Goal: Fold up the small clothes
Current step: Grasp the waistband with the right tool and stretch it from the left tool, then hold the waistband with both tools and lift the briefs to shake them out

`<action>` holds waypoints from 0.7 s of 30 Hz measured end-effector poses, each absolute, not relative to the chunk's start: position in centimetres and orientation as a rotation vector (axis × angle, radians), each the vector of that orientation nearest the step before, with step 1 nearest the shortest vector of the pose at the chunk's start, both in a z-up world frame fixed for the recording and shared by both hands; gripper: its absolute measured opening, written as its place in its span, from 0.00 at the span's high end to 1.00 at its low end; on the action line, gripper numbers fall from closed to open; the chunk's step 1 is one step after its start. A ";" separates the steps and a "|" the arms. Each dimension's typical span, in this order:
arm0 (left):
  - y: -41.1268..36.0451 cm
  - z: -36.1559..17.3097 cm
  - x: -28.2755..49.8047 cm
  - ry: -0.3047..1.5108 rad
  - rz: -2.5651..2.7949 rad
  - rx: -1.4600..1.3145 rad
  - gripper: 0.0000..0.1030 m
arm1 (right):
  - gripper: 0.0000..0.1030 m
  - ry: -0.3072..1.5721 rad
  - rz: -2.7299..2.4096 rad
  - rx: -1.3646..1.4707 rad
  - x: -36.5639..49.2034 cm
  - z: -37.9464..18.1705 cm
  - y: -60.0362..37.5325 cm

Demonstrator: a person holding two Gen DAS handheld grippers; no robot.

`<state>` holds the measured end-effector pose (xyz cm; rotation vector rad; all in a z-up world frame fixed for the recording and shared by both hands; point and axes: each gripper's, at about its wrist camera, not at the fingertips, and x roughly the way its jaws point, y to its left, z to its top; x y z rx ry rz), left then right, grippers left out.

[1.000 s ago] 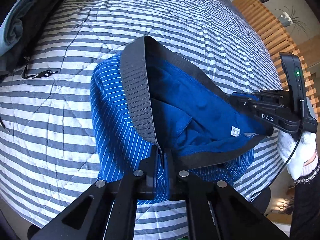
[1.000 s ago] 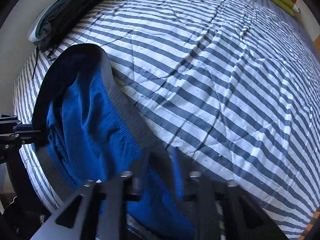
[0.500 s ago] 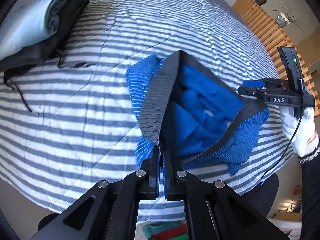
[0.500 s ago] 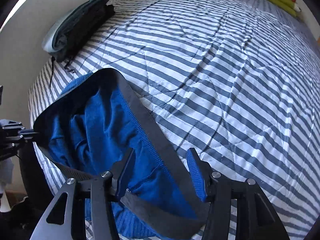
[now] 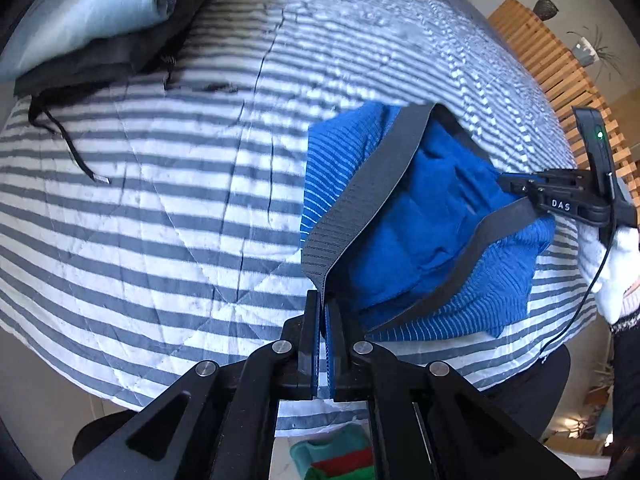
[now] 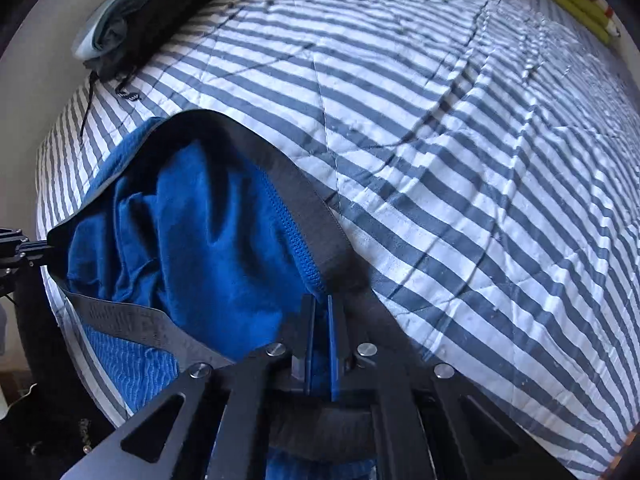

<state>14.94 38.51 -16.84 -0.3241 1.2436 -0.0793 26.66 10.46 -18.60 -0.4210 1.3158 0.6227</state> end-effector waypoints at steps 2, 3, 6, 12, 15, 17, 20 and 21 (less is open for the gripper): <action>38.6 -15.0 15.0 1.198 -0.072 -0.309 0.98 | 0.97 1.255 0.562 -0.386 26.4 -16.8 9.6; 38.8 -13.5 14.9 1.163 -0.064 -0.294 0.98 | 0.97 1.209 0.518 -0.346 26.3 -15.2 8.6; 39.6 -9.3 14.9 1.070 -0.047 -0.268 0.98 | 0.97 1.075 0.373 -0.287 25.8 -10.2 6.0; 40.2 1.0 14.5 0.863 -0.054 -0.222 0.98 | 0.97 0.805 0.228 -0.158 22.8 1.7 0.4; 39.2 5.3 13.9 0.784 -0.068 -0.176 0.98 | 0.97 0.729 0.189 -0.122 20.5 6.2 -0.8; 38.6 7.1 13.1 0.756 -0.086 -0.159 0.98 | 0.97 0.696 0.167 -0.123 18.7 7.8 -1.0; 38.2 9.2 11.8 0.734 -0.118 -0.134 0.98 | 0.97 0.651 0.135 -0.138 15.5 9.3 -2.0; 38.1 9.7 11.3 0.735 -0.128 -0.131 0.98 | 0.97 0.661 0.145 -0.130 14.7 9.3 -2.1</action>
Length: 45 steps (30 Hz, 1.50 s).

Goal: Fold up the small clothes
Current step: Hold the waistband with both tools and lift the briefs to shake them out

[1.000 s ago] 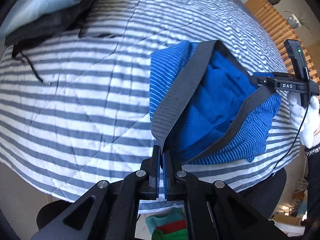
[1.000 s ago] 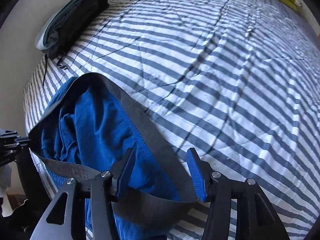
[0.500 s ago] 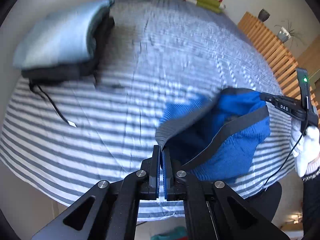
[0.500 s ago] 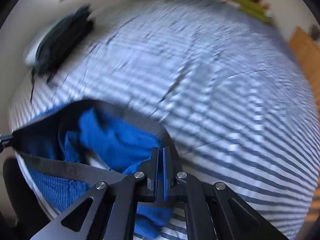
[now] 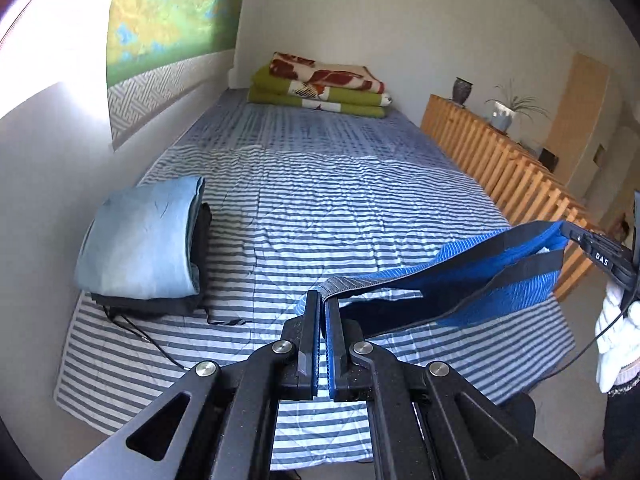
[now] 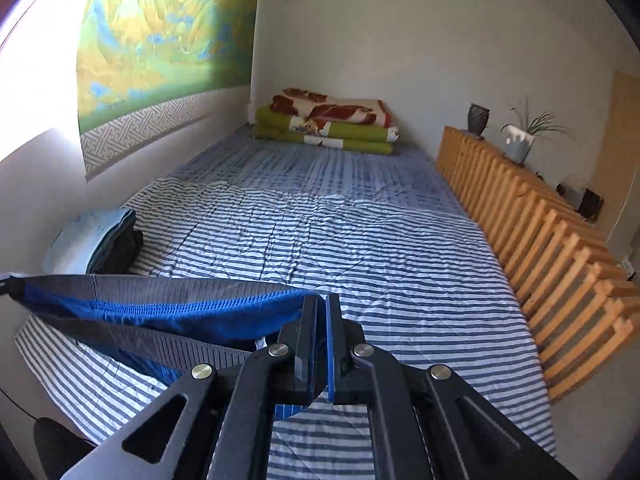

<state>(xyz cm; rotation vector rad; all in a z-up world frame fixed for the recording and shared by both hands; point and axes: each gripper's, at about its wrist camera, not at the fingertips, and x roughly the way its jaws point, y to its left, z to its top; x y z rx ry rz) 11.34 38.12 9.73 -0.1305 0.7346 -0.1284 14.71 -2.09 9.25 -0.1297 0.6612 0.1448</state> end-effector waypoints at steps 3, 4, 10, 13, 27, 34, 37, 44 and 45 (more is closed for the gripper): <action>38.4 10.2 10.4 0.766 -0.165 -0.144 0.98 | 0.97 0.707 0.164 -0.107 13.3 8.9 -3.0; 38.3 9.8 10.3 0.783 -0.173 -0.146 0.98 | 0.97 0.731 0.168 -0.103 13.1 8.2 -3.2; 37.9 1.6 15.6 0.961 -0.130 -0.104 0.98 | 0.95 0.948 0.253 -0.105 15.7 -0.1 -3.2; 38.0 -5.3 19.9 1.088 -0.002 -0.007 0.98 | 0.88 1.099 0.334 0.057 19.2 -5.1 -4.8; 41.9 -15.3 20.9 1.250 0.074 -0.076 0.97 | 0.85 1.419 0.367 0.350 20.7 -17.9 -4.3; 42.8 -15.4 20.8 1.239 0.056 -0.112 0.97 | 0.85 1.475 0.412 0.492 20.2 -20.2 -3.4; 42.7 -15.4 20.4 1.236 0.044 -0.117 0.97 | 0.85 1.488 0.450 0.525 20.4 -20.4 -3.0; 43.2 -15.4 20.1 1.234 0.040 -0.136 0.97 | 0.82 1.507 0.482 0.604 20.6 -21.0 -3.5; 43.2 -15.5 20.1 1.235 0.041 -0.138 0.97 | 0.82 1.513 0.493 0.608 20.6 -21.1 -3.3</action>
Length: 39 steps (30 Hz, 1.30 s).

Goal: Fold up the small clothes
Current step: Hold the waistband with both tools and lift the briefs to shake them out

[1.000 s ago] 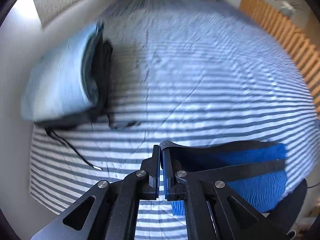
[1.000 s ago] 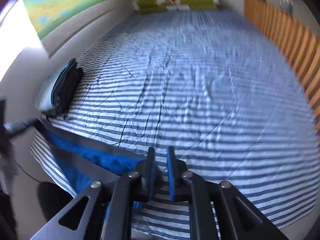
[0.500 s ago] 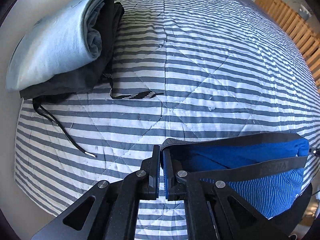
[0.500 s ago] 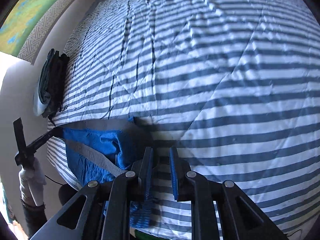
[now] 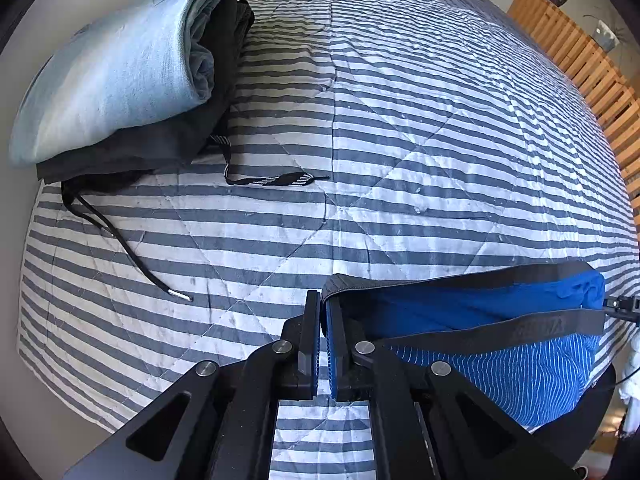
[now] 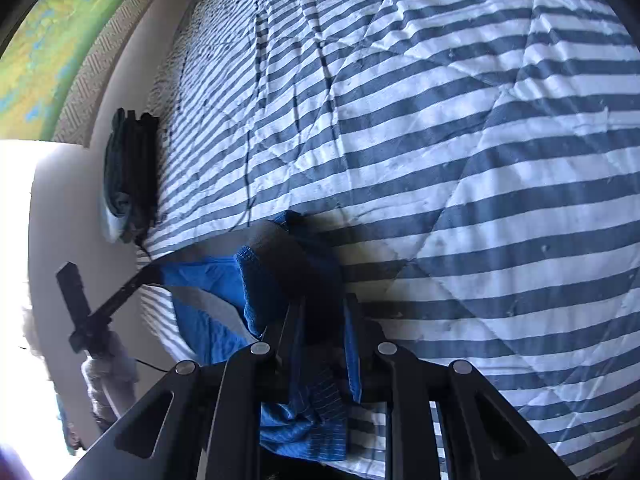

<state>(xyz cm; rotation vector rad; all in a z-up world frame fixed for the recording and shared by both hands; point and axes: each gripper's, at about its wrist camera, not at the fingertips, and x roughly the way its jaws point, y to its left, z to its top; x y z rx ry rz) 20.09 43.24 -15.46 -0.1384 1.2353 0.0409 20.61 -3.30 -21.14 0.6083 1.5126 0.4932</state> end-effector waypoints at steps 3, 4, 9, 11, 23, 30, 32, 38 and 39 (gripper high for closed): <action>43.2 -15.5 20.1 1.235 0.043 -0.143 0.97 | 0.83 1.524 0.476 0.606 20.5 -21.6 -2.7; 43.2 -15.4 20.1 1.233 0.042 -0.143 0.97 | 0.86 1.528 0.485 0.610 20.5 -21.7 -2.4; 43.1 -14.5 19.6 1.215 0.041 -0.138 0.97 | 0.99 1.416 0.369 0.430 19.6 -18.4 -2.1; 43.1 -13.7 19.1 1.197 0.029 -0.144 0.97 | 0.99 1.308 0.294 0.294 18.9 -15.4 -2.1; 42.3 -8.5 16.2 1.092 -0.024 -0.175 0.98 | 0.99 0.992 0.167 -0.045 16.1 -7.0 0.1; 41.5 1.0 12.6 0.898 -0.110 -0.193 0.98 | 0.99 0.791 0.112 0.015 13.7 1.2 -2.0; 41.2 4.1 10.7 0.829 -0.133 -0.186 0.98 | 0.99 0.732 0.112 0.042 11.9 4.6 -3.1; 40.0 9.7 6.8 0.749 -0.193 -0.165 0.98 | 0.99 0.587 0.090 0.015 6.4 10.9 -4.2; 39.9 10.1 6.8 0.752 -0.203 -0.163 0.98 | 0.99 0.585 0.093 0.012 6.2 11.2 -4.1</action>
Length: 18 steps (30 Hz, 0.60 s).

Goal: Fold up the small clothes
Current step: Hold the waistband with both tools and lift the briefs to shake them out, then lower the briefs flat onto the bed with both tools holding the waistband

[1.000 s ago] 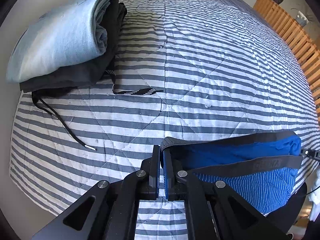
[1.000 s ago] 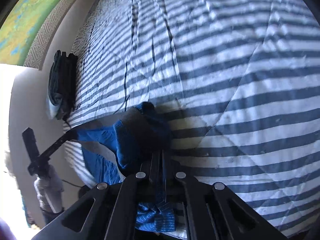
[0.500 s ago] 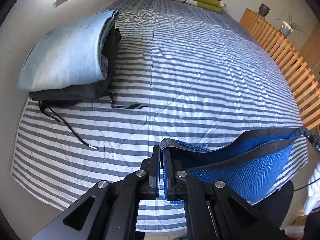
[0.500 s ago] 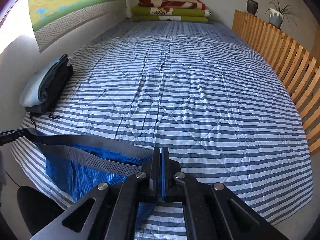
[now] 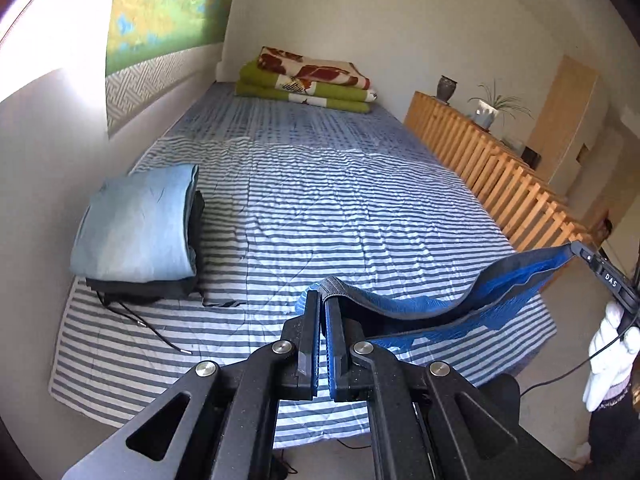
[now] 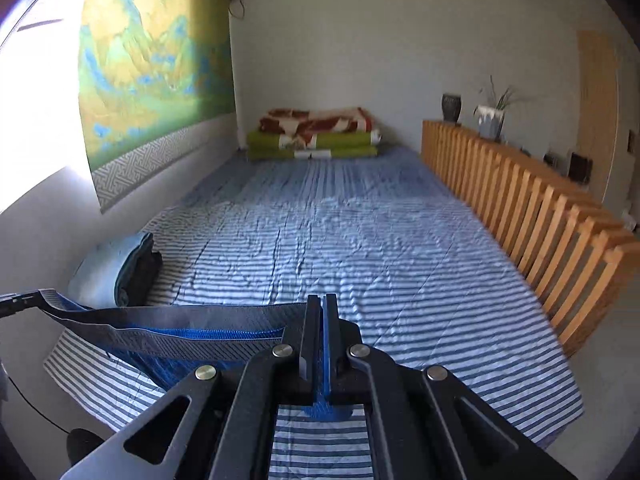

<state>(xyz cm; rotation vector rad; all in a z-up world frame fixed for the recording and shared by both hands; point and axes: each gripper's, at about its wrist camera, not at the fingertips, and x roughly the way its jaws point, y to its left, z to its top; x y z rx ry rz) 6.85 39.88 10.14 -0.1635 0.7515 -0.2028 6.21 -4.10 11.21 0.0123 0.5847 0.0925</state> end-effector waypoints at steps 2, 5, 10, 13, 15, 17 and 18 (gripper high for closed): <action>39.9 10.5 7.9 0.775 -0.223 -0.174 0.98 | 0.99 0.603 0.099 0.028 6.7 11.3 -4.0; 39.8 9.2 11.4 0.824 -0.205 -0.166 0.98 | 0.99 0.634 0.073 0.022 9.2 9.7 -3.6; 39.7 0.5 22.9 1.016 -0.126 -0.194 0.98 | 0.99 0.805 0.019 0.077 17.7 2.7 -4.3; 39.0 -5.6 30.2 1.113 -0.081 -0.197 0.95 | 0.99 0.907 -0.009 0.078 24.1 -2.9 -4.4; 38.6 -9.4 34.3 1.175 -0.016 -0.166 0.82 | 0.98 1.028 0.038 0.123 28.6 -7.1 -4.7; 38.7 -12.1 37.4 1.236 -0.045 -0.254 0.69 | 0.98 1.142 0.062 0.169 31.8 -10.6 -5.3; 38.9 -12.7 38.1 1.237 -0.042 -0.281 0.69 | 0.98 1.161 0.066 0.181 32.8 -11.7 -5.6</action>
